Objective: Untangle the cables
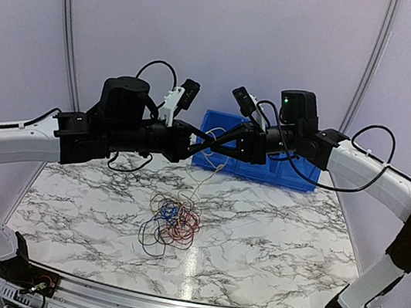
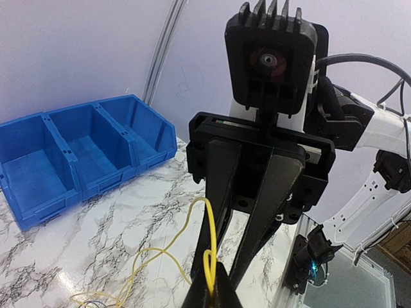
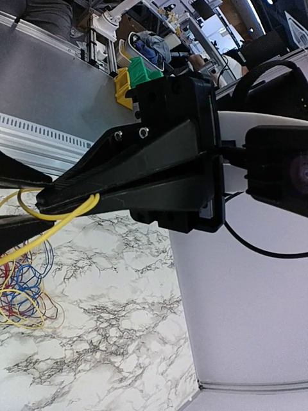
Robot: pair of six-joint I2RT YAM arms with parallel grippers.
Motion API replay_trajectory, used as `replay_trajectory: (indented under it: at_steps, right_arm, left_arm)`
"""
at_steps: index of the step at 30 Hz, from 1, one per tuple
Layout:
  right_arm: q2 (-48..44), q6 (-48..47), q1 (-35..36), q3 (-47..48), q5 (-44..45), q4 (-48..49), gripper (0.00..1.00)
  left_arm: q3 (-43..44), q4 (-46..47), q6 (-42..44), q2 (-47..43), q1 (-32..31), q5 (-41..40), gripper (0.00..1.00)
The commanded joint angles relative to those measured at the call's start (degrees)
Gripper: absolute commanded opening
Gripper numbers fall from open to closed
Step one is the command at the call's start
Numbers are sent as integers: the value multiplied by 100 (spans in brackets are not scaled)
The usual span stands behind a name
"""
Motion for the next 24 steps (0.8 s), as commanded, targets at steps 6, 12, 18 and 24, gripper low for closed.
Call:
replay_trajectory:
  at_steps: [6,12,18,24]
  right_arm:
    - [-184,-141,17,-129,244,246,0]
    - [-194,-151,-57,-240,226,265,0]
    - [-191,-152,-65,-300,183,319,0]
    - [-241,-143,-71,-311,200,326,0]
  left_arm:
    - [-147,-30,230,-17,-28,-92,4]
    - [-570,257,666,-572,-20,921,32]
    - [-663,177,693,-661,12,579,28]
    - [-533,509,340,-183,7,288,29]
